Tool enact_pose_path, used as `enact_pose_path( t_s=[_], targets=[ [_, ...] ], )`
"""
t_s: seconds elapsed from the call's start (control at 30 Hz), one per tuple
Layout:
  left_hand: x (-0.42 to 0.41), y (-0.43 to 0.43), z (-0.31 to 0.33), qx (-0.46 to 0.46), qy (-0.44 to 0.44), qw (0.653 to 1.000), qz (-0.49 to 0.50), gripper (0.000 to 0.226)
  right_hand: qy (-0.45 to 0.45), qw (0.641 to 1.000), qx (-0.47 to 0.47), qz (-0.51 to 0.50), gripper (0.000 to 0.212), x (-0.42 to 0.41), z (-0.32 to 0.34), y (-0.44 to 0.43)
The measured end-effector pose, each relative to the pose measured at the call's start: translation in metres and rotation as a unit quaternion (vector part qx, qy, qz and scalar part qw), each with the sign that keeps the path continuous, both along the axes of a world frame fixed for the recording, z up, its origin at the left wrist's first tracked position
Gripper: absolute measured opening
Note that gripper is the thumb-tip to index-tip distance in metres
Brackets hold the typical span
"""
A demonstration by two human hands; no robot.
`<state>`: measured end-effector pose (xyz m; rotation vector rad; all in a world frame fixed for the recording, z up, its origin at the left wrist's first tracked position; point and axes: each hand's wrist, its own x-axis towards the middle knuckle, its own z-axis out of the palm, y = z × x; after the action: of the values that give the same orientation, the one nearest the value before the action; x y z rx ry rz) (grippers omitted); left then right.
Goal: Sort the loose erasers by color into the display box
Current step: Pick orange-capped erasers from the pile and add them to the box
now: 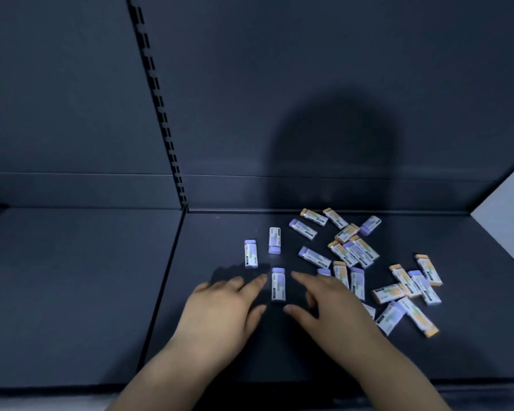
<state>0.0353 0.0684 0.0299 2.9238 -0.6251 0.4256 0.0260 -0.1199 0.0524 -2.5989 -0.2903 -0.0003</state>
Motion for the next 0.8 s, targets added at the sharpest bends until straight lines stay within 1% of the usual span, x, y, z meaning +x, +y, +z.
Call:
enact_pose_path(
  t_s=[0.17,0.23,0.3,0.37,0.43,0.47,0.5,0.57,0.7,0.8],
  targets=[
    [0.013,-0.014,0.006,0.015,0.031,0.999,-0.022,0.045,0.011,0.999,0.024,-0.037,0.058,0.001,0.001,-0.017],
    [0.017,-0.024,0.008,0.016,0.022,0.999,-0.039,0.041,0.009,0.999,0.023,-0.039,0.057,0.004,-0.002,-0.028],
    [0.018,-0.038,0.01,0.01,0.029,0.998,-0.05,0.046,0.005,0.999,0.025,-0.041,0.056,0.008,-0.003,-0.041],
    [0.018,-0.052,0.008,0.0,0.039,0.998,-0.049,0.046,-0.001,0.999,0.023,-0.043,0.053,0.011,-0.003,-0.057],
    [0.013,-0.071,0.015,-0.014,0.07,0.997,-0.041,0.044,-0.01,0.999,0.017,-0.04,0.05,0.014,-0.002,-0.076],
    [0.01,-0.081,0.02,-0.009,0.095,0.995,-0.031,0.045,-0.013,0.999,0.018,-0.039,0.049,0.016,-0.001,-0.086],
    [0.009,-0.089,0.021,-0.01,0.103,0.994,-0.023,0.047,-0.018,0.999,0.016,-0.038,0.048,0.018,0.0,-0.093],
    [0.007,-0.105,0.018,-0.006,0.081,0.997,-0.012,0.05,-0.021,0.999,0.008,-0.031,0.045,0.021,0.001,-0.109],
    [0.014,-0.128,0.014,-0.018,0.08,0.997,0.013,0.052,-0.013,1.0,0.008,-0.026,0.047,0.028,0.0,-0.132],
    [0.021,-0.138,0.011,0.006,0.083,0.996,0.039,0.053,-0.005,1.0,0.0,-0.011,0.047,0.035,-0.002,-0.142]
  ],
)
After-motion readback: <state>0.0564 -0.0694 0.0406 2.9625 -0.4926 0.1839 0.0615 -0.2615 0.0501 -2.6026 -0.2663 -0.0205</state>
